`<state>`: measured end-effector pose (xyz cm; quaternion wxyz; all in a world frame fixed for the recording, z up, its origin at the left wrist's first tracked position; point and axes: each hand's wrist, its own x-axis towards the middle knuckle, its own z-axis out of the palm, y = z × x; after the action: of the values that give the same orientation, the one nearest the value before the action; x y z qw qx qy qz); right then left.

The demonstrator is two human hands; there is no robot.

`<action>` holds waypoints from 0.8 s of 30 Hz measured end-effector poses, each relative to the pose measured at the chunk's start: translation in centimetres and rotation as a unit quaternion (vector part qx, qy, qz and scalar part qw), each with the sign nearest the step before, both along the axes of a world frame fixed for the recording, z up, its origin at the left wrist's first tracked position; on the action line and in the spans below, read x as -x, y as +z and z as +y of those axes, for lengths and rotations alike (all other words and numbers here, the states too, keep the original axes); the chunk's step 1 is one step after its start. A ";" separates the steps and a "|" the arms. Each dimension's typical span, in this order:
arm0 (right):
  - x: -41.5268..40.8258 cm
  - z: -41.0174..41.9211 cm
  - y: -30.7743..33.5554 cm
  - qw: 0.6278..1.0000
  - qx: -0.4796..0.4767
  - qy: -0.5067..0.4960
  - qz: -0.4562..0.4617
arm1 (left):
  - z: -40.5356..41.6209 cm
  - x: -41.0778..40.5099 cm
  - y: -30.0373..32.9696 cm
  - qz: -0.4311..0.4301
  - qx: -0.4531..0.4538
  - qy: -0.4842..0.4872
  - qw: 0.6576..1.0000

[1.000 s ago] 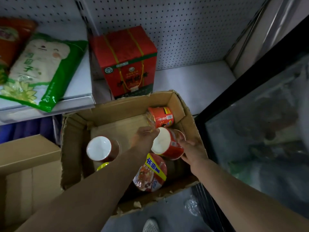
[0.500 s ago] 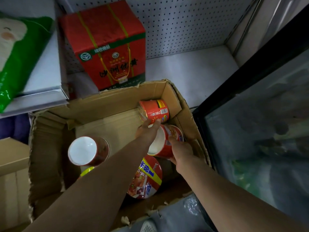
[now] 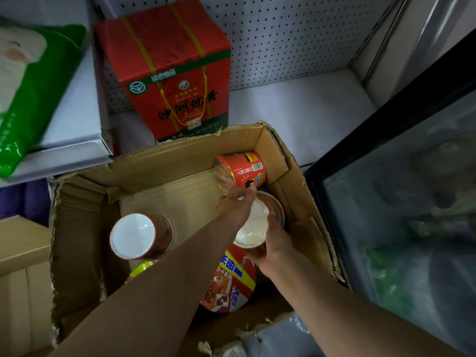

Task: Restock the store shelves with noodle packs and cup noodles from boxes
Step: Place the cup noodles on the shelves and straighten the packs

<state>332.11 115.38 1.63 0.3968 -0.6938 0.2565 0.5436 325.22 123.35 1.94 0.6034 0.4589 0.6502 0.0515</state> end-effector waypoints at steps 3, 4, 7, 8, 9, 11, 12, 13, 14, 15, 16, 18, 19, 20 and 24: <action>0.1 0.1 0.2 0.999 -0.010 -0.030 -0.032 | -0.1 0.3 0.7 -0.016 0.006 0.011 1.000; 0.2 0.1 0.6 0.998 -0.014 -0.038 -0.044 | -0.3 0.6 1.1 -0.026 0.010 0.013 1.000; 0.1 -0.1 2.0 0.995 -0.024 -0.036 -0.092 | -1.3 1.8 2.7 -0.061 0.004 0.047 0.997; 0.2 -0.2 2.8 0.993 -0.034 -0.030 -0.112 | -1.6 2.4 3.2 -0.072 -0.005 0.065 0.995; 0.4 -0.1 3.7 0.990 -0.044 -0.026 -0.130 | -1.8 3.0 3.8 -0.075 -0.013 0.082 0.994; 0.9 0.0 5.2 0.985 -0.074 -0.015 -0.157 | -2.0 4.3 4.9 -0.082 -0.021 0.121 0.989; 1.1 0.1 5.8 0.981 -0.091 -0.004 -0.170 | -2.0 4.8 5.5 -0.092 -0.019 0.137 0.986; 1.7 0.2 6.6 0.977 -0.112 0.009 -0.179 | -1.9 5.6 6.3 -0.102 -0.014 0.150 0.983; 2.4 0.2 7.1 0.974 -0.135 0.023 -0.181 | -1.8 6.6 7.1 -0.109 -0.011 0.159 0.981; 3.1 0.1 7.8 0.970 -0.159 0.038 -0.180 | -1.6 7.5 7.9 -0.114 -0.013 0.164 0.980; 3.9 0.0 8.5 0.967 -0.175 0.050 -0.180 | -1.5 8.5 8.5 -0.118 -0.016 0.167 0.979; 5.6 0.0 10.0 0.964 -0.188 0.062 -0.177 | -1.2 10.6 9.8 -0.137 -0.023 0.172 0.975; 6.2 0.0 10.5 0.963 -0.192 0.068 -0.177 | -1.3 11.5 10.6 -0.149 -0.025 0.176 0.973; 7.0 0.0 11.3 0.961 -0.204 0.067 -0.172 | -1.4 12.4 11.3 -0.159 -0.029 0.181 0.970; 10.8 0.3 14.5 0.947 -0.276 0.057 -0.157 | -1.8 16.6 14.1 -0.181 -0.056 0.210 0.959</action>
<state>321.36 115.64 16.16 0.5761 -0.6473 -0.0090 0.4991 308.60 121.54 16.00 0.6600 0.3279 0.6080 0.2953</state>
